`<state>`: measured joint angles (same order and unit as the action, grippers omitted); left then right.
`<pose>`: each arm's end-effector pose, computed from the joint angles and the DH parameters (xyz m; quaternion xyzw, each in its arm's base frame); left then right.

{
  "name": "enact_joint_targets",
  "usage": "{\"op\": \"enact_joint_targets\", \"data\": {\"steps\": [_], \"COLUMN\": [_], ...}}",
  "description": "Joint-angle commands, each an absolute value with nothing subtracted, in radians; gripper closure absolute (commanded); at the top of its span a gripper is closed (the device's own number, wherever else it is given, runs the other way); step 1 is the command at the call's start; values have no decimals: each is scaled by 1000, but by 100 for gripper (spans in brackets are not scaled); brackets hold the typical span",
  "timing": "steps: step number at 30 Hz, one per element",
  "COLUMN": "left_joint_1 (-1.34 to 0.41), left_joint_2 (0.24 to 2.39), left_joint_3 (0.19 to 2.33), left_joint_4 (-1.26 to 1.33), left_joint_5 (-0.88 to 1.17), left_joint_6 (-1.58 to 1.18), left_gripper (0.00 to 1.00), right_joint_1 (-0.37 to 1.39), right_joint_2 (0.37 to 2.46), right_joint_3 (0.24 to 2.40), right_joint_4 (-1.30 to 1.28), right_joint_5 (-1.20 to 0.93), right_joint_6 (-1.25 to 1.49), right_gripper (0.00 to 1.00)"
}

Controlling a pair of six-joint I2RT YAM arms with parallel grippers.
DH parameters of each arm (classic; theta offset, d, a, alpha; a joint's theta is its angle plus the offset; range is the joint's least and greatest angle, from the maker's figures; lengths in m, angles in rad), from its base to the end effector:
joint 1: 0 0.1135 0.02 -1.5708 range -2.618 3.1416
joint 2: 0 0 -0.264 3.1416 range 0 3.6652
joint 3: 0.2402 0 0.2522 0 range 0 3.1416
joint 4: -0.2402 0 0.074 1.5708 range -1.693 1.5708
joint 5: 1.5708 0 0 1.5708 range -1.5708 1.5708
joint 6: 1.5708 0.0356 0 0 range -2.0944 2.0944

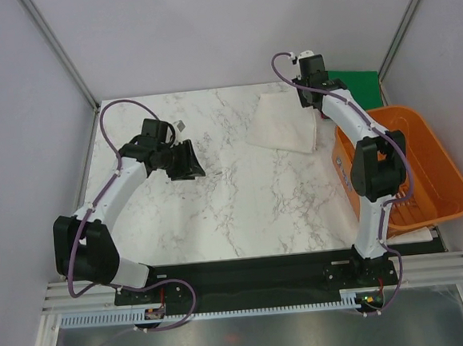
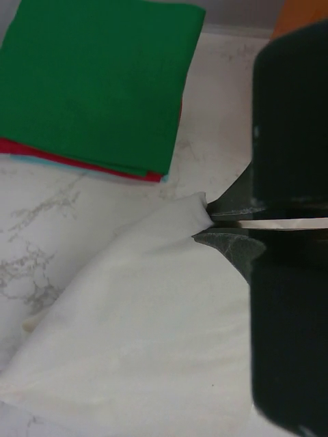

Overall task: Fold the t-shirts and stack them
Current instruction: Neatly place the folded tshirt to the corner

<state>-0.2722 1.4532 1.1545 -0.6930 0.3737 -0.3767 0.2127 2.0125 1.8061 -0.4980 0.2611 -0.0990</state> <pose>0.2849 -0.0930 0.2713 0.0038 0.9432 -0.2582 0.2092 0.4589 0.0897 0.2905 -0.0857 0.8975 -0.0943 0.4222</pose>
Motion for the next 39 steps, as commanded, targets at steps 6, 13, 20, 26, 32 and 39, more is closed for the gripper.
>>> {"op": "enact_joint_targets", "data": {"steps": [6,13,20,26,32,39], "left_joint_1": [-276,-276,-276,-276,-276,-276], "left_joint_2": [1419,1405,1408,1405,1407,1416], "left_joint_3": [1146,1140,1137,1137,1137,1140], "left_joint_4": [-643,-638,-637,-637,-637,-635], "left_joint_5": [469,472,483,486,486,494], "left_joint_6": [-348,-350,-351,-351,-351,-351], "left_gripper": [50,50,51,51,51,51], "right_joint_1": [118,31,5,-28,-71,-86], "right_joint_2": [2003,2023,2028,2068,2059,2039], "right_joint_3": [1867,1905,1897,1983,2006,2029], "right_joint_4": [-445,-356,-224,-204,-215,-242], "right_joint_5": [341,318,330,285,235,170], "right_joint_6": [-306,-340,-412,-479,-503,-531], "right_gripper": [100,100,100,100,100,100]}}
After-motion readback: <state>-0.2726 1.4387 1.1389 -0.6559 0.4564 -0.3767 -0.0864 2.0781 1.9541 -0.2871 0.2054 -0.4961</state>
